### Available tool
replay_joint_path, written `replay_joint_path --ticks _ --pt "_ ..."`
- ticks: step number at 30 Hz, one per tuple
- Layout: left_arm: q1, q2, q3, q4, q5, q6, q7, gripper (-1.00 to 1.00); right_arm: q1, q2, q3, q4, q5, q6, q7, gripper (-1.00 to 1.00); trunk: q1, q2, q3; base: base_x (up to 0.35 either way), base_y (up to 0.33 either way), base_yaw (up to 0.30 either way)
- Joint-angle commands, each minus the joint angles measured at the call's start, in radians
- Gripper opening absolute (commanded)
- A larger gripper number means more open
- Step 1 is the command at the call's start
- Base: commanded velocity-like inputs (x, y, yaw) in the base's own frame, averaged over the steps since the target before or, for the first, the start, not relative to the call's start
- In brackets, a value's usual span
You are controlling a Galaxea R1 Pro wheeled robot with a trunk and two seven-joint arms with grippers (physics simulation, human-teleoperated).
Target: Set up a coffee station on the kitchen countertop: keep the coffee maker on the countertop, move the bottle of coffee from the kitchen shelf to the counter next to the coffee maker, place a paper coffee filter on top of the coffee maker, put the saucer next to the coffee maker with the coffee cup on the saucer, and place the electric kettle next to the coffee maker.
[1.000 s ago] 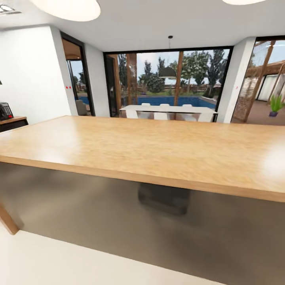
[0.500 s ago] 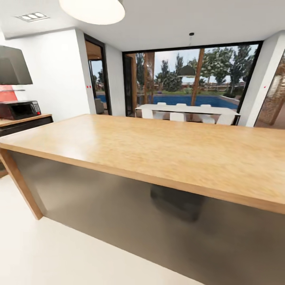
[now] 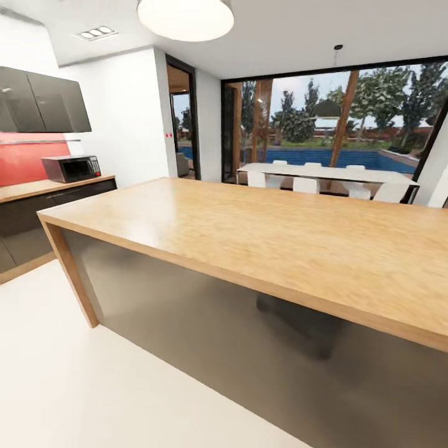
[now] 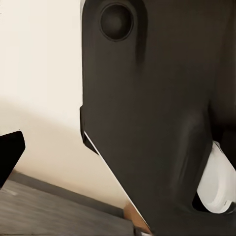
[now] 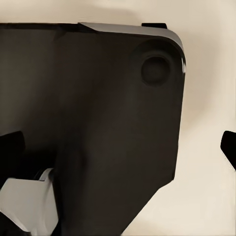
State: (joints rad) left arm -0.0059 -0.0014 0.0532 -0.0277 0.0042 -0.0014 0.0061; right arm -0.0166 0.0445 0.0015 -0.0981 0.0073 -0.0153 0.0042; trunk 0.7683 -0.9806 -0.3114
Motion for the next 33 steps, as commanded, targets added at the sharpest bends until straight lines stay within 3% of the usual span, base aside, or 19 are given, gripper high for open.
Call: replay_joint_path --ticks 1,33 --pt "-0.001 0.0 0.005 0.0 0.0 0.0 0.001 1.0 0.0 0.0 0.0 0.0 0.001 -0.002 0.0 1.0 -0.004 0.007 0.001 0.0 0.0 0.267" --pt "-0.002 0.001 0.008 0.0 0.0 0.0 0.006 1.0 0.0 0.0 0.002 0.0 0.002 -0.003 -0.007 1.0 -0.127 0.231 0.082 0.0 0.0 0.267"
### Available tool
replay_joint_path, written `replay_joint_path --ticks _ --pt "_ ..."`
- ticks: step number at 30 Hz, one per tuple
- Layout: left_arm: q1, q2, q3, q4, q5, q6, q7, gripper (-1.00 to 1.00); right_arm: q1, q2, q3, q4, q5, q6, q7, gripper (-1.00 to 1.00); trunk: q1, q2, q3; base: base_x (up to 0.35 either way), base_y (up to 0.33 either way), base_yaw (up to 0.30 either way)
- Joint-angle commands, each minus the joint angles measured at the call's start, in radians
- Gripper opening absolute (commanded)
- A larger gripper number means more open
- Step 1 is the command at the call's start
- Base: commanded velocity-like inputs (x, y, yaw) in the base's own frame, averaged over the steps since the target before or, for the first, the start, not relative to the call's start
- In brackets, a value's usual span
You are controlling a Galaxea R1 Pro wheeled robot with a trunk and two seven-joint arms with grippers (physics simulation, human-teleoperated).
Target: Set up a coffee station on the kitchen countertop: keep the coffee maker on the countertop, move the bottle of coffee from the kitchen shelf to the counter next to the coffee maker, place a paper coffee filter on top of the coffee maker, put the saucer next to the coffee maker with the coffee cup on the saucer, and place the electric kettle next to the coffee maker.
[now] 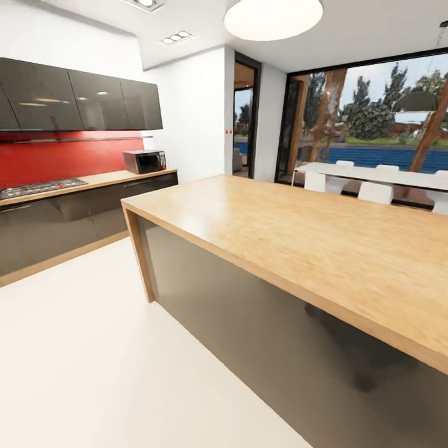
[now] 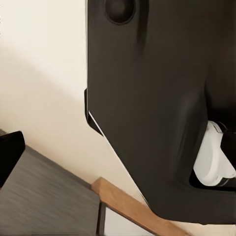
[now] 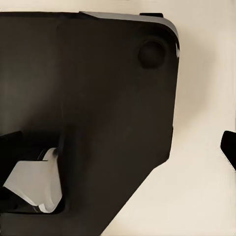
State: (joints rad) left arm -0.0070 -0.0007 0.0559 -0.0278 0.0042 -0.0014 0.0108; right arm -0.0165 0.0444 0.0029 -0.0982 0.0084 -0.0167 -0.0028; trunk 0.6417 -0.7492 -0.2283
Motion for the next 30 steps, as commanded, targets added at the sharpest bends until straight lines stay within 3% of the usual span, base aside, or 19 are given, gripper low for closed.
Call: replay_joint_path --ticks 1,30 --pt "-0.001 0.0 0.005 0.0 0.0 0.0 0.001 1.0 0.0 0.0 0.0 0.0 0.001 -0.002 0.0 1.0 -0.004 0.006 0.001 0.0 0.0 0.267" --pt "-0.001 -0.001 0.004 0.0 0.014 0.0 0.0 1.0 0.0 0.0 0.0 0.0 0.001 -0.002 0.0 1.0 -0.115 0.209 0.074 0.0 0.0 0.267"
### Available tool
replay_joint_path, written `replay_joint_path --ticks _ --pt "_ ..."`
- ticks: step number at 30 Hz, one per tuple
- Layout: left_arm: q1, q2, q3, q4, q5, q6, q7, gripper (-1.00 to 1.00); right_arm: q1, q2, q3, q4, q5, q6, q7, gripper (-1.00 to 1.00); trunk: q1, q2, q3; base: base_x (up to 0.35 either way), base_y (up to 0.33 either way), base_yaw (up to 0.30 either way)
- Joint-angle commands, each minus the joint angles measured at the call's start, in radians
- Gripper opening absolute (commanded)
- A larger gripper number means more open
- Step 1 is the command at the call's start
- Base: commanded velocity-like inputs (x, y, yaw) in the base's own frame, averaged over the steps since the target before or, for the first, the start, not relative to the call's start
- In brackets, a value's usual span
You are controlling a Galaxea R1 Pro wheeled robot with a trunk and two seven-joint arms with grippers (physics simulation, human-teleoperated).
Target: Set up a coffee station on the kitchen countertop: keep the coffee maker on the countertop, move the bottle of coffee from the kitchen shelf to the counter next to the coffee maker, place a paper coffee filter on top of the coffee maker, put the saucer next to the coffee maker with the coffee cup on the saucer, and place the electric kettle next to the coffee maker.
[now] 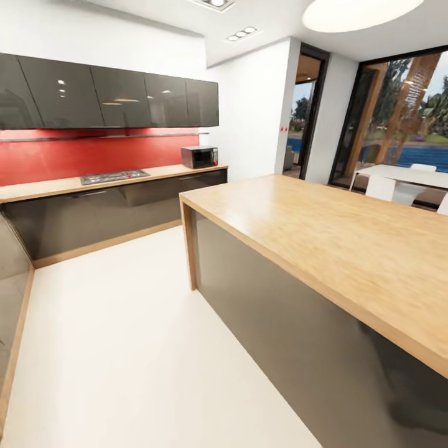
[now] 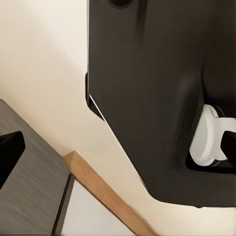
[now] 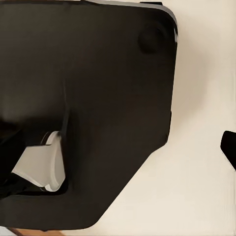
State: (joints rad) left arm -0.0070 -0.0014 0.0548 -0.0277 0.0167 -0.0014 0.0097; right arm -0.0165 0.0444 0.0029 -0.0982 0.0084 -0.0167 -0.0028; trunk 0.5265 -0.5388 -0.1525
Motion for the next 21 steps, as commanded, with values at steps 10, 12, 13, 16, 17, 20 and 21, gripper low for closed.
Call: replay_joint_path --ticks 10,12,13,16,17,20,21 --pt "-0.001 0.0 0.005 0.0 0.002 0.0 0.001 1.0 0.0 0.0 0.0 0.0 0.001 -0.002 0.0 1.0 -0.038 0.069 0.024 0.0 0.0 0.267" --pt "-0.001 0.0 0.005 0.0 0.002 0.0 0.001 1.0 0.0 0.0 0.0 0.0 0.001 -0.002 0.0 1.0 -0.046 0.083 0.029 0.0 0.0 0.268" --pt "-0.001 0.0 0.005 0.0 0.002 0.0 0.001 1.0 0.0 0.0 0.0 0.0 0.001 -0.002 0.0 1.0 -0.05 0.09 0.031 0.0 0.0 0.267" --pt "-0.001 0.0 0.005 0.0 0.002 0.0 0.001 1.0 0.0 0.0 0.0 0.0 0.001 -0.002 0.0 1.0 -0.061 0.111 0.039 0.0 0.0 0.267" --pt "-0.001 0.0 0.005 0.0 0.002 0.0 0.001 1.0 0.0 0.0 0.0 0.0 0.001 -0.002 0.0 1.0 -0.065 0.118 0.041 0.0 0.0 0.267" --pt "-0.001 0.0 0.005 0.0 0.002 0.0 0.001 1.0 0.0 0.0 0.0 0.0 0.001 -0.002 0.0 1.0 -0.076 0.139 0.049 0.0 0.0 0.267" --pt "-0.001 0.0 0.005 0.0 0.002 0.0 0.001 1.0 0.0 0.0 0.0 0.0 0.001 -0.002 0.0 1.0 -0.076 0.139 0.048 0.0 0.0 0.267"
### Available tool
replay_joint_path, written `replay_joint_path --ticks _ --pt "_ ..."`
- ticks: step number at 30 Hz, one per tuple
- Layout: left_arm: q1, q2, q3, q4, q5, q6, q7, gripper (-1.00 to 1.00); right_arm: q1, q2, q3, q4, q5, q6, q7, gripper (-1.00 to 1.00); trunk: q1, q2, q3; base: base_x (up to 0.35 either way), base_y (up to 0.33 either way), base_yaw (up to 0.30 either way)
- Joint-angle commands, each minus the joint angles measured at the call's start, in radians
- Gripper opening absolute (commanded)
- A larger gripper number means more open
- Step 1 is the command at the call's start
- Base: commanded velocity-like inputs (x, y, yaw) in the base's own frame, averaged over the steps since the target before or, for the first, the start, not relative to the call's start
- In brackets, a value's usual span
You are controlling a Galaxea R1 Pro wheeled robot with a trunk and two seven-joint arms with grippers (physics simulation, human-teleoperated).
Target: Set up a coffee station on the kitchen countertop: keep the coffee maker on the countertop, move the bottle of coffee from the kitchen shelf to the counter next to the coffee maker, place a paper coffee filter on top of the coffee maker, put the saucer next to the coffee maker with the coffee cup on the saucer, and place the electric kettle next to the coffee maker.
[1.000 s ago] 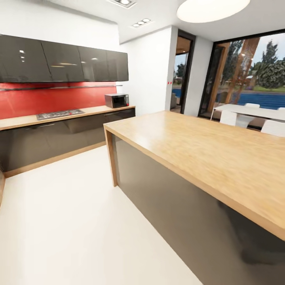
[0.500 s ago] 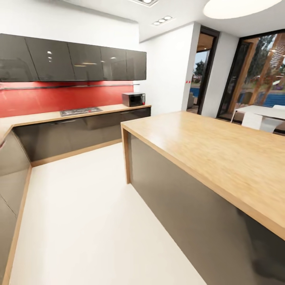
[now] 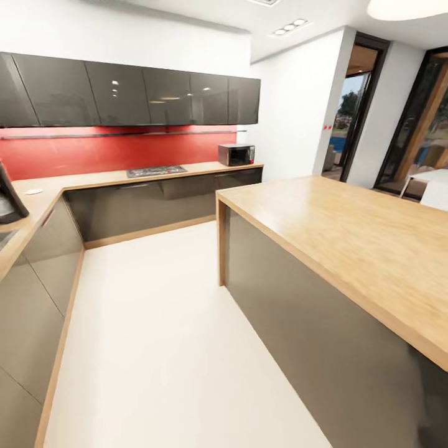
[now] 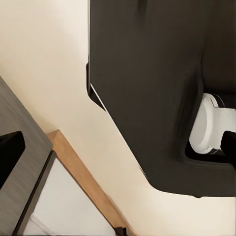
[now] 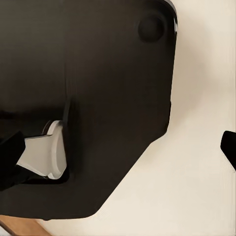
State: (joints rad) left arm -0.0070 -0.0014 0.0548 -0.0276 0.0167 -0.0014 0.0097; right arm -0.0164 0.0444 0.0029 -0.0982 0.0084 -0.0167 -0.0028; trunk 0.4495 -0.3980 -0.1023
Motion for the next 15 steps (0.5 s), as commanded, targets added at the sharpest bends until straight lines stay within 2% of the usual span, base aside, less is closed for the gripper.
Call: replay_joint_path --ticks 1,15 --pt "-0.001 0.0 0.005 0.0 0.002 0.0 0.001 1.0 0.0 0.0 0.0 0.0 0.001 -0.002 0.0 1.0 0.0 -0.002 -0.003 0.0 0.0 0.267" --pt "-0.001 0.0 0.005 0.0 0.002 0.0 0.001 1.0 0.0 0.0 0.0 0.0 0.001 -0.002 0.0 1.0 0.0 -0.002 -0.011 0.0 0.0 0.268"
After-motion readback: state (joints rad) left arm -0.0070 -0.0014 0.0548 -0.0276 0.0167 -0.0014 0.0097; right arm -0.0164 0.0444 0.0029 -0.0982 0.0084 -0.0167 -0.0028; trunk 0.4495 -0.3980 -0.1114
